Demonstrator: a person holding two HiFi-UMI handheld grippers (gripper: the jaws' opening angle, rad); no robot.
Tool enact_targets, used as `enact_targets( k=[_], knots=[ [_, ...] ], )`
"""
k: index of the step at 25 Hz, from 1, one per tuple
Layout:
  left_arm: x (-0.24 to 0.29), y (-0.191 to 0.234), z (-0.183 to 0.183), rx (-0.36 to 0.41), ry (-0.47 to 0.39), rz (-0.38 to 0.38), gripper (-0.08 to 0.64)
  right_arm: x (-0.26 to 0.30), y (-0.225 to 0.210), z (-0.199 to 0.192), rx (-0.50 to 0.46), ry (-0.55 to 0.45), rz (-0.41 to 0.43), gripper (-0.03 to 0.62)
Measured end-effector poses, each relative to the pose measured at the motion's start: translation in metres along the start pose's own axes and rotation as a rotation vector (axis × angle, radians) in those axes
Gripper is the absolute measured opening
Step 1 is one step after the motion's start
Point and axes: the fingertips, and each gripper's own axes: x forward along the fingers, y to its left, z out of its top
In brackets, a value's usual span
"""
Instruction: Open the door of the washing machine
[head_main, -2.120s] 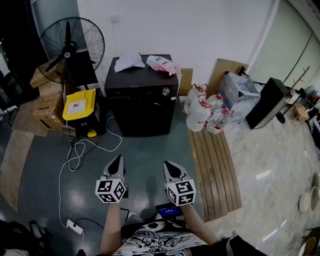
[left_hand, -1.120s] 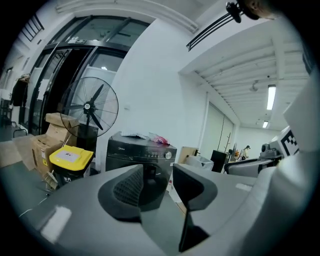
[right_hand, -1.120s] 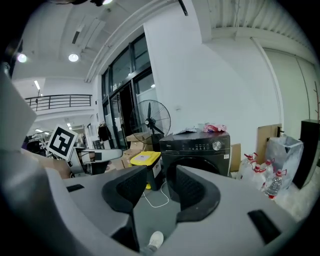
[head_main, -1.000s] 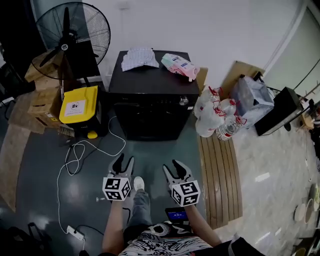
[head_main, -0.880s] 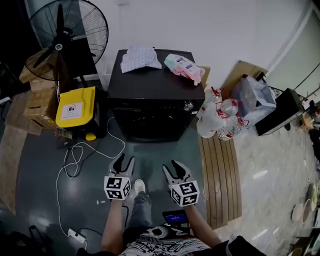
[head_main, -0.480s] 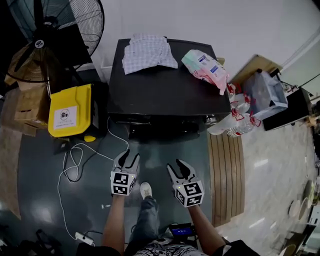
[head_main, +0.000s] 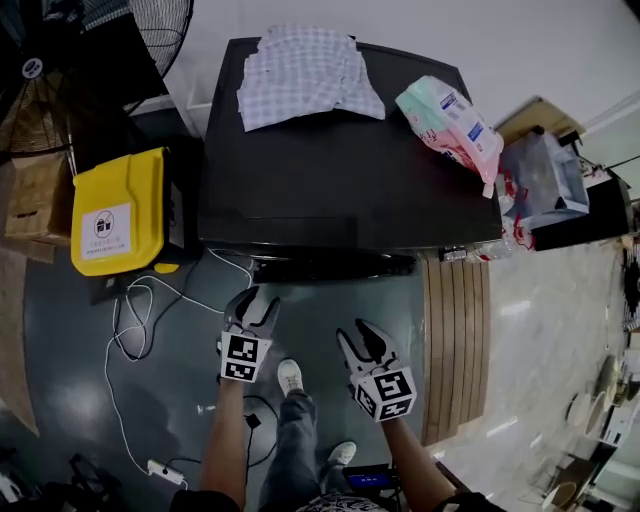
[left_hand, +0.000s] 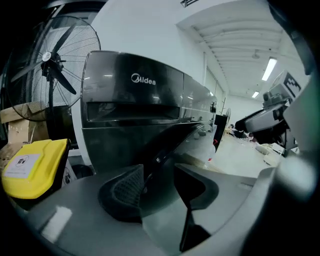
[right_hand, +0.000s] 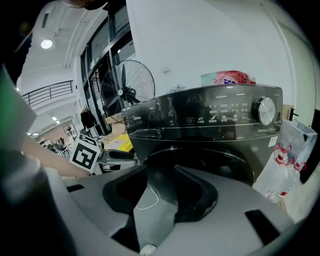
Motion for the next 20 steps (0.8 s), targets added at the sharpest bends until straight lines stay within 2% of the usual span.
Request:
enact_targets(
  k=[11,20],
  knots=[
    [0.062,-0.004,-0.024,0.159,0.057,-0.142,0.249,0.024,-0.001,-0.025,0.039,0.037,0.005,0.161],
    [0.069,-0.009,-0.031,0.344,0.137,-0.189,0.172,0.020,0.000,-0.032,0.061,0.065,-0.009,0.153]
  ],
)
